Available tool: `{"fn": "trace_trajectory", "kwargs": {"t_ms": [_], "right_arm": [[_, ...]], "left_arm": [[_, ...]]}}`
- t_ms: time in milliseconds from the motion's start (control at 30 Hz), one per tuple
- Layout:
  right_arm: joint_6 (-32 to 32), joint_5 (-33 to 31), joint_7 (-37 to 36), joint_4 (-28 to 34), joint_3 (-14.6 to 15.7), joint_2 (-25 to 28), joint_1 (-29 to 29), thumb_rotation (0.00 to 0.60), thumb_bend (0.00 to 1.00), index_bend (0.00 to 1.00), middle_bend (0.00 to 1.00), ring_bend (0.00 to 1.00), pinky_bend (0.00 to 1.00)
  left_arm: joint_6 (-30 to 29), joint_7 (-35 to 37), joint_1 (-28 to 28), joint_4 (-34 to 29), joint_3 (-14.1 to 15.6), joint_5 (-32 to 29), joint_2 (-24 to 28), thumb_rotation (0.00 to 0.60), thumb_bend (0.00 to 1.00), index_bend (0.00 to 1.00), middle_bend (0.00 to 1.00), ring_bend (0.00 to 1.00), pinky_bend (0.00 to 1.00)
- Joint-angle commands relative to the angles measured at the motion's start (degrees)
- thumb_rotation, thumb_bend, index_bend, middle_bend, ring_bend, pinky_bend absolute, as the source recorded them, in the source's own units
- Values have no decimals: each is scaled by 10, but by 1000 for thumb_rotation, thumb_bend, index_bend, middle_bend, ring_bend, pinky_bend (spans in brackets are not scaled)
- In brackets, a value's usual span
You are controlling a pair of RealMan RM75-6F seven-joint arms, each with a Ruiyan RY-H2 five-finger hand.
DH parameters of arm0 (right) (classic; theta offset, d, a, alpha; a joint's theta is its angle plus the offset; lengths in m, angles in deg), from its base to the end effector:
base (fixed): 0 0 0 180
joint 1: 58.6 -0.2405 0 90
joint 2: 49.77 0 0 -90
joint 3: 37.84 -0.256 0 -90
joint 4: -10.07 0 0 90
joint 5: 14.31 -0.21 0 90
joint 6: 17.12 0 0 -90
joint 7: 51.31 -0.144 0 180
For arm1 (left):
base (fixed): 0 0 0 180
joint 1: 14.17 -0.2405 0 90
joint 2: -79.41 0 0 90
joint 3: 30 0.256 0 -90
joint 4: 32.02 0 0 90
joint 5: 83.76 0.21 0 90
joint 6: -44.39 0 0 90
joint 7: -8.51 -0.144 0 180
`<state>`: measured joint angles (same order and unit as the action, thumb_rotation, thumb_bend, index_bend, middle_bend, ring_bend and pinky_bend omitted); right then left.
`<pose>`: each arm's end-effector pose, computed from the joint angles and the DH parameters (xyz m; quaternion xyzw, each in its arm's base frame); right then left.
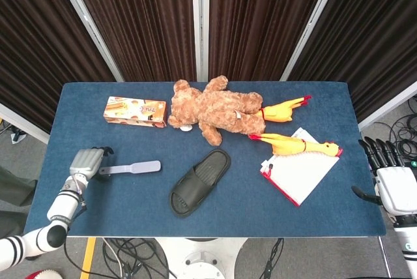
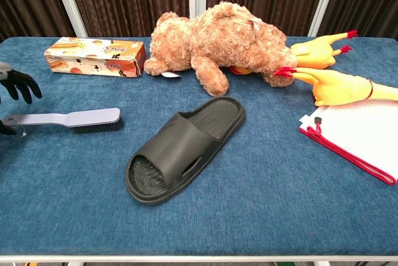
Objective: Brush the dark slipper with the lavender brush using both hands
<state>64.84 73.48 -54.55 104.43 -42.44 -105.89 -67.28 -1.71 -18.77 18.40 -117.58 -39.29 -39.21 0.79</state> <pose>-0.2960 -0.2075 0.1958 0.6281 -0.3518 0.3944 0.5711 -0.2750 0.3190 0.0285 -0.6820 -0.5042 -0.1923 0.4936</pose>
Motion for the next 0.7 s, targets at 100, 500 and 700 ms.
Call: {"fn": "trace_trajectory", "kwargs": {"t_ms": [100,500,700], "right_arm": [[1,-1,-3,-4,1,-2,1,600,26,7,40,0,0],[-2,-5,-5,-6,3,-3,3,600,26,7,41,0,0],[-3,-7,-3,-4,4,-3,3,600,26,7,41,0,0]], "left_arm": [[6,-37,39,-3,18,-59,-17,600,113,400,447,337,400],[1,-19,60,-17,40,-84,-22,600,114,496,568,462,499],[4,-15,71,-15,50,-97,-27,600,114,525,596,493,564]]}}
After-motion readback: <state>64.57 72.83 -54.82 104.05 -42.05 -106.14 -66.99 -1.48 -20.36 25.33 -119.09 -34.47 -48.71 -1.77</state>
